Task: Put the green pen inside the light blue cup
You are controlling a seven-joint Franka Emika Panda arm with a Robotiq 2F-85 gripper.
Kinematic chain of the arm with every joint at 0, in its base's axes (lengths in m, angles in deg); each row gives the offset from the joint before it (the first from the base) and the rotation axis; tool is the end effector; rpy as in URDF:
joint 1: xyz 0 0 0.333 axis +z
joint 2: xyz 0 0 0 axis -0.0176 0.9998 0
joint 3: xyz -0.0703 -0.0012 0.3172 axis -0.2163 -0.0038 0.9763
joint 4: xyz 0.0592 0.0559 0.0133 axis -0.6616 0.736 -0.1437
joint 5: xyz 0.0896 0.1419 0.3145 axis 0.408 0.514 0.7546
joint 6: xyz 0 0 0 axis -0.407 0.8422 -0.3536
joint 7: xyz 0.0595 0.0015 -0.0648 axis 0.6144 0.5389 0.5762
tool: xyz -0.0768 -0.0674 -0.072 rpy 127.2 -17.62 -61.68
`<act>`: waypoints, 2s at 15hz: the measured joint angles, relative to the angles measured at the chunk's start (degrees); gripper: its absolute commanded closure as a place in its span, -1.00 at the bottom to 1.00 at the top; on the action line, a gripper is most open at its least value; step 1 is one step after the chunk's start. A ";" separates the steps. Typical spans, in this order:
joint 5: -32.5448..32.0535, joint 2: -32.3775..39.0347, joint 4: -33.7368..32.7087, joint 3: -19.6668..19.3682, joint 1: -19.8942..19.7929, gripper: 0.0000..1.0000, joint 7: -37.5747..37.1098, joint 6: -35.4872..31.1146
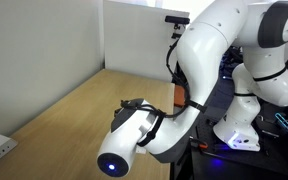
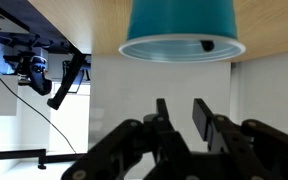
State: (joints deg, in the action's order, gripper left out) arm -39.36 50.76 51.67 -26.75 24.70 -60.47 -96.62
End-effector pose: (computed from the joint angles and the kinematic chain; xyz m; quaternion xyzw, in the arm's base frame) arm 0.4942 0.2511 0.2211 0.6247 -0.5314 0.4176 0.3910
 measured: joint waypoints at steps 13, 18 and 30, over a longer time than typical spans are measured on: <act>0.12 -7.60 3.31 0.01 -0.68 -1.00 -0.12 0.48; 0.01 -13.46 7.62 0.01 -2.78 -1.00 -0.15 -4.39; -4.55 -30.23 23.47 -1.15 -10.56 -1.00 -0.23 -33.31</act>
State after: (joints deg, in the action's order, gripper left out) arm -43.90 20.53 75.13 -27.91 14.14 -60.69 -129.94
